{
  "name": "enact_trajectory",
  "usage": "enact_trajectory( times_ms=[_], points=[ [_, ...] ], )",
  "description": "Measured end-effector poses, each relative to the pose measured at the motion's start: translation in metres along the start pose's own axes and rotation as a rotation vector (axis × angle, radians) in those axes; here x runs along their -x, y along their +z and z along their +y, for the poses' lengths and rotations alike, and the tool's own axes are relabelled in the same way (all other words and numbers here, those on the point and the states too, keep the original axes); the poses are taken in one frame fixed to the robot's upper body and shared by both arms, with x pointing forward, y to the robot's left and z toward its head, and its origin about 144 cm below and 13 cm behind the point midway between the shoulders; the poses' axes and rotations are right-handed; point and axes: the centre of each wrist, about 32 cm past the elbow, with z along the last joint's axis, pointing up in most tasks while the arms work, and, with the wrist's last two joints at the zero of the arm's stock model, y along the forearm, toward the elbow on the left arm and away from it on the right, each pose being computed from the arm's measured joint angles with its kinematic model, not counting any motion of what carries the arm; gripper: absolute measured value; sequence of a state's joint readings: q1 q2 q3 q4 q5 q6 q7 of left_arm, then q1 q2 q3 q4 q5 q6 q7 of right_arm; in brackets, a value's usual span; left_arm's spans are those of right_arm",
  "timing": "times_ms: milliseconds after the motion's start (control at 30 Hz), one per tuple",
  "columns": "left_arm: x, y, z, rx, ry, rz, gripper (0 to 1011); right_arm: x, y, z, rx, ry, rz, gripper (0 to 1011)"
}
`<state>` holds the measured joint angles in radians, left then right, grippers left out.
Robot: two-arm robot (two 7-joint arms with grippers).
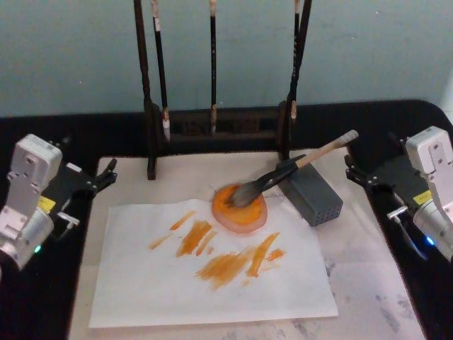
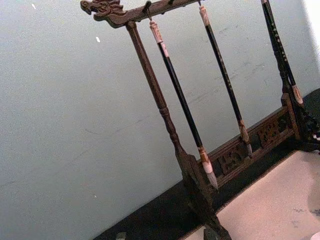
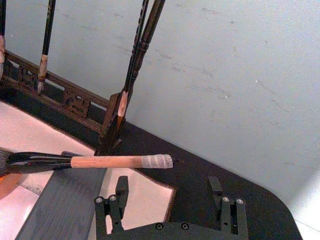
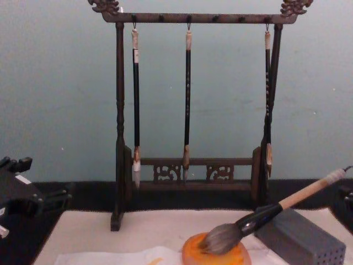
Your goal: Pick up the brush from the inkstone, write on the paper, then place the brush back to its original position.
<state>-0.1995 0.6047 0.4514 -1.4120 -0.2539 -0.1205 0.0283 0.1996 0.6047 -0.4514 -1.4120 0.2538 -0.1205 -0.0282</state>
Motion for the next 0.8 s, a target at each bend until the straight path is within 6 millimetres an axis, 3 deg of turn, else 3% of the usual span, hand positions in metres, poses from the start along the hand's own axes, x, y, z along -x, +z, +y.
enact_trajectory(
  times_ms=[800],
  points=[
    [0.0000,0.0000,0.0000,0.000,0.000,0.000,1001,0.0000,0.0000,-0.0010,-0.001,0.001,0.002,1000]
  ],
)
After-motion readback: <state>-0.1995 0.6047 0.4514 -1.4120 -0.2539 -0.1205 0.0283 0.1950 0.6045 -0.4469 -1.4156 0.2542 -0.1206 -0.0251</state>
